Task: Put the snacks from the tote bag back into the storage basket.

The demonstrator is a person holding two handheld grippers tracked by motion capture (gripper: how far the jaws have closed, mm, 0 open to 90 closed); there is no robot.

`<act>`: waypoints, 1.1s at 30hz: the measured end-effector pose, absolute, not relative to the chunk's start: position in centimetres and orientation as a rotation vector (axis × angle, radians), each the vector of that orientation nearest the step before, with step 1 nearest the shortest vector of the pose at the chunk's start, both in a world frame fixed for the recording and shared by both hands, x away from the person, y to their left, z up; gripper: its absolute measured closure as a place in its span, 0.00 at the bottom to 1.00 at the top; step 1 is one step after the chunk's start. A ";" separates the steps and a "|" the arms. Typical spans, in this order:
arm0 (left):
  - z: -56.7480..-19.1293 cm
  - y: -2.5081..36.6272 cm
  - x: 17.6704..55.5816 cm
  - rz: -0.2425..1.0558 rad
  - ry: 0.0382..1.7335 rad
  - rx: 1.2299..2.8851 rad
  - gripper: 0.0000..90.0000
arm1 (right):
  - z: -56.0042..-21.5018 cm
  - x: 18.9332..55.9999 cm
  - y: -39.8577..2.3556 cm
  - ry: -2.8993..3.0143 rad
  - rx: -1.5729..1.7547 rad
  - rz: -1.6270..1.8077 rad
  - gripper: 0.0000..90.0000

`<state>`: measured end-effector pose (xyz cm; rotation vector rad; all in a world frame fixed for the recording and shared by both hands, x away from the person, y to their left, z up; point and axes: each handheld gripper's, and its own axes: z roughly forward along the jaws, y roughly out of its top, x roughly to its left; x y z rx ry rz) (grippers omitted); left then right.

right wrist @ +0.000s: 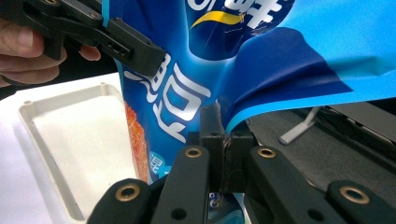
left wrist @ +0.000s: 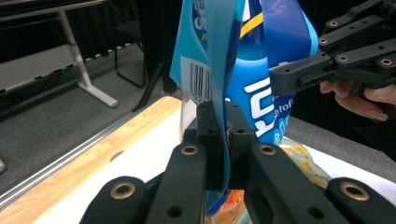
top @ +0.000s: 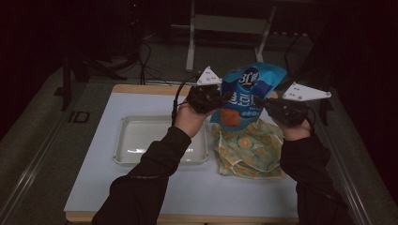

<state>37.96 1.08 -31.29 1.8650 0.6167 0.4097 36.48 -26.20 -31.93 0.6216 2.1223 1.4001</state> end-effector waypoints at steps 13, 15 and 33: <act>-31.7 5.6 36.9 0.444 0.682 1.849 0.99 | -32.1 37.1 -21.7 2.174 0.546 1.414 0.99; -31.8 6.2 36.7 0.447 0.692 1.847 0.99 | -32.2 37.1 -21.0 2.179 0.536 1.413 0.99; -32.8 11.8 34.6 0.480 0.775 1.825 0.99 | -33.2 37.2 -15.5 2.235 0.443 1.449 0.99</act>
